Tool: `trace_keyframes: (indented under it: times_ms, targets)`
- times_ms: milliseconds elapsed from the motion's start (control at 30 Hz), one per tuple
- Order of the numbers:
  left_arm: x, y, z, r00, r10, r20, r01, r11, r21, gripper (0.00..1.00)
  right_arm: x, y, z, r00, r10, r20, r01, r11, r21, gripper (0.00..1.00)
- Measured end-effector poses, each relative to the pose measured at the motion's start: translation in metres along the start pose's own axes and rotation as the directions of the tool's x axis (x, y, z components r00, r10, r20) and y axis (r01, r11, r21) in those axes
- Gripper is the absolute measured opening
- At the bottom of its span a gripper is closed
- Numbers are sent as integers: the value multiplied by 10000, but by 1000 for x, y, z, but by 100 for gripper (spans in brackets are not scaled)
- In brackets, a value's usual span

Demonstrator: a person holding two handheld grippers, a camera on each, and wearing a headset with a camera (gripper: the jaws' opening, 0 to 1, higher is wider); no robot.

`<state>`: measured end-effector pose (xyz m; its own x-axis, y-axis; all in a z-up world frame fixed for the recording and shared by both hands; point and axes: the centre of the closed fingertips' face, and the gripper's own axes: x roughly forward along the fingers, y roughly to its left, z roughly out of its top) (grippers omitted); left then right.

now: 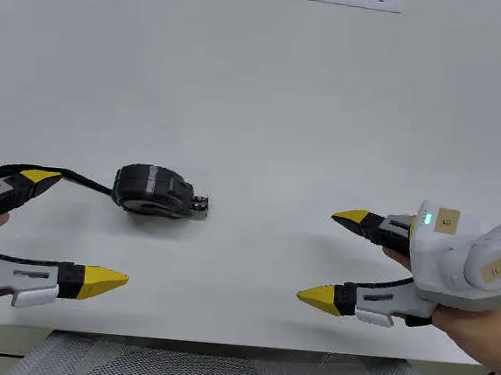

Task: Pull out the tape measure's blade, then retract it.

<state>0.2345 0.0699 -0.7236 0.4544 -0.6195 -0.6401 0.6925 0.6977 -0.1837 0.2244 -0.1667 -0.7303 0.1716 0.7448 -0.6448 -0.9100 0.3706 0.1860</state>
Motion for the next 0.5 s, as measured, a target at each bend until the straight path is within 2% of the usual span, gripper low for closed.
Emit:
trace_keyframes:
  times_ms: [500]
  targets:
    - [2, -1, 0, 9999, -88, -127, 89, 9999, 140, 99, 0, -2, 0, 9999, -90, -57, 90, 9999, -76, 70]
